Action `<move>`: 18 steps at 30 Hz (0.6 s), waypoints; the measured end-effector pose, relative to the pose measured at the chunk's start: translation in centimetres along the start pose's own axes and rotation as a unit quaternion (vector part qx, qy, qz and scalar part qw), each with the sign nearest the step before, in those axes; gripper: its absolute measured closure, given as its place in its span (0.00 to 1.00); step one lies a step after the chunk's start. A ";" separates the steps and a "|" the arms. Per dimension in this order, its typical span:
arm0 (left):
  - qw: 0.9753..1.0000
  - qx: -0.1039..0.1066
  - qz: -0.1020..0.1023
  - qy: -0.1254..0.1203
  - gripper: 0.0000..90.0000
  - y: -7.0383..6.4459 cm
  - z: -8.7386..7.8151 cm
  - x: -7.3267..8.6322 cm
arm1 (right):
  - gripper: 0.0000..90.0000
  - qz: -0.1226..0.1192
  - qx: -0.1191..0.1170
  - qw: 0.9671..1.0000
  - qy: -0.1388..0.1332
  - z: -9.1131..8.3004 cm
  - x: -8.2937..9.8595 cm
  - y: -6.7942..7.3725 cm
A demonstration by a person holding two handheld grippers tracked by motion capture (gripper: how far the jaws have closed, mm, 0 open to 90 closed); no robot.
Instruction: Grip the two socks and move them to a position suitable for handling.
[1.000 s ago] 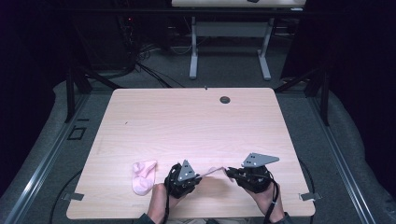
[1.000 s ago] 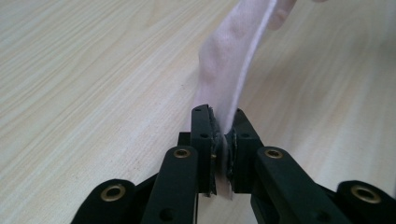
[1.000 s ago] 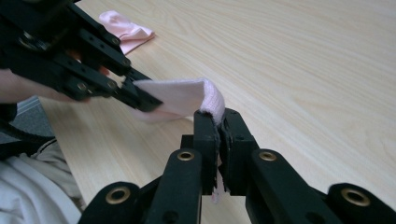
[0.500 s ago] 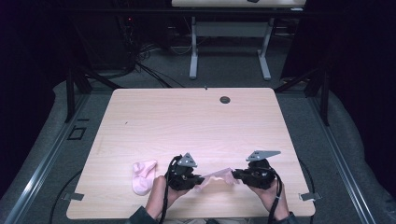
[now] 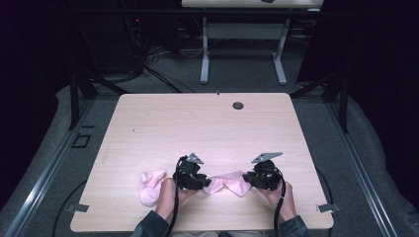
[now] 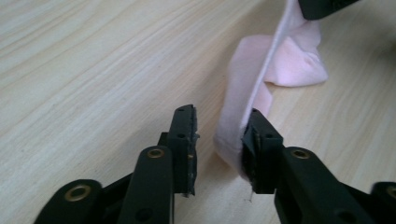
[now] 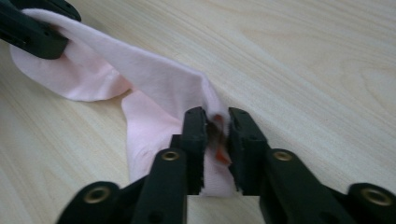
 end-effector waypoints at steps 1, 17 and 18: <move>1.000 -0.001 -0.003 -0.004 0.69 0.1 0.0 0.1 | 0.82 0.001 -0.001 1.000 0.000 0.1 0.0 -0.1; 0.997 -0.034 -0.048 -0.051 0.35 2.3 -2.8 0.7 | 0.71 0.020 0.018 1.000 -0.008 0.3 0.6 -0.6; 0.997 -0.035 -0.050 -0.052 0.36 2.4 -2.8 0.7 | 0.70 0.015 0.025 1.000 -0.007 0.2 0.7 -0.6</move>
Point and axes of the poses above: each handheld gripper's, and its own axes: z roughly forward along the jaws, x roughly out of its underside, y roughly to its left, the point moved 2 cm from there along z, roughly forward along the jaws, and after that the axes turned 5 degrees about x, right-handed, at the moved point
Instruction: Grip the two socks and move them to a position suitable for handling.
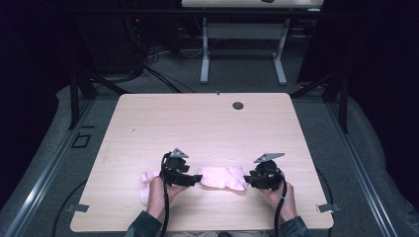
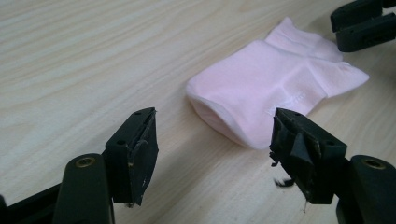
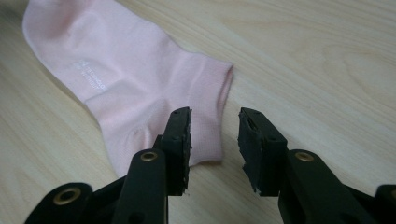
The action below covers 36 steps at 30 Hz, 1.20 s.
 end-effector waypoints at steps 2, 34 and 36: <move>1.000 0.000 -0.002 0.000 0.37 0.1 0.2 -0.2 | 0.69 0.004 0.005 1.000 0.000 -0.1 0.2 0.1; 0.999 0.011 0.022 0.039 0.98 -0.1 2.1 0.3 | 0.93 0.010 -0.022 1.000 -0.016 -0.2 1.2 0.6; 0.999 0.019 0.021 0.032 0.98 -0.5 1.4 0.5 | 0.93 0.011 -0.033 0.999 -0.031 -1.1 1.1 0.8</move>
Point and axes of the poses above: each handheld gripper's, and its own axes: z roughly forward along the jaws, x roughly out of its underside, y roughly to its left, the point moved 2 cm from there along z, roughly forward along the jaws, and after that the axes turned 5 degrees about x, right-handed, at the moved point
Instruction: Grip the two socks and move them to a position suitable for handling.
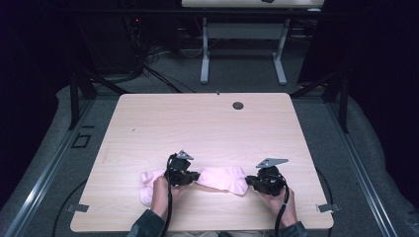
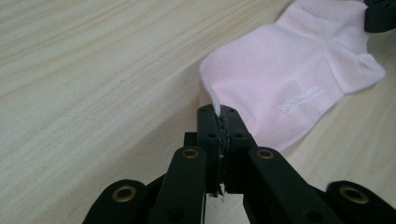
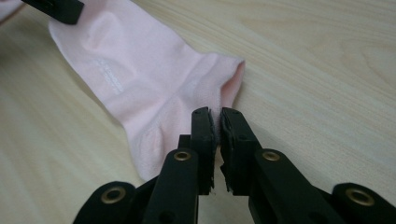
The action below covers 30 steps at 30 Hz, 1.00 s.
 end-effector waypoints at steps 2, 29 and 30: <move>1.000 0.004 0.001 -0.010 0.98 -0.6 -0.7 0.3 | 0.93 -0.001 -0.008 1.000 -0.005 -0.9 -0.1 0.2; 0.997 -0.018 -0.023 -0.066 0.40 -3.0 -6.0 6.3 | 0.50 -0.019 -0.050 0.999 -0.001 -3.0 2.3 1.5; 0.997 -0.020 -0.024 -0.071 0.36 -2.7 -6.7 6.4 | 0.48 -0.016 -0.050 0.999 -0.006 -3.1 2.3 1.4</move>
Point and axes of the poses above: each handheld gripper's, and its own axes: z roughly forward along the jaws, x roughly out of its underside, y roughly to its left, the point moved 2 cm from there along z, roughly forward along the jaws, and after that the axes turned 5 degrees about x, right-handed, at the moved point
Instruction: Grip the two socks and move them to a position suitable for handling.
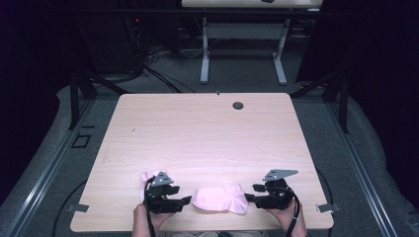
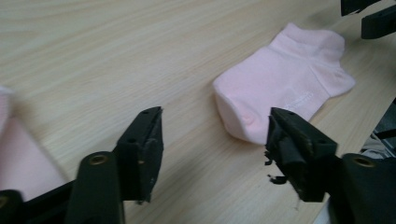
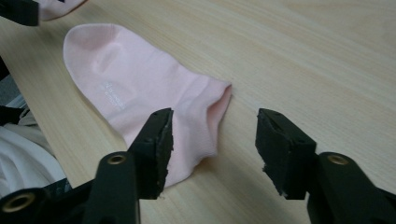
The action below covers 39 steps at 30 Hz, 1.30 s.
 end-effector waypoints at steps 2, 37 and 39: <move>1.000 -0.013 -0.006 -0.012 0.33 0.7 -1.2 0.1 | 0.45 -0.001 0.003 1.000 0.001 -0.1 -0.1 -0.4; 0.992 -0.117 0.000 0.051 0.97 8.6 0.1 0.2 | 0.44 -0.003 0.014 1.000 -0.003 0.5 -1.1 -0.9; 0.992 -0.115 0.001 0.049 0.97 8.6 0.1 0.2 | 0.44 -0.003 0.014 1.000 -0.005 0.5 -1.1 -0.9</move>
Point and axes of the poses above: each handheld gripper's, and its own axes: z roughly forward along the jaws, x roughly out of its underside, y roughly to its left, the point moved 2 cm from there along z, roughly forward along the jaws, and after that the axes turned 5 degrees about x, right-handed, at the moved point
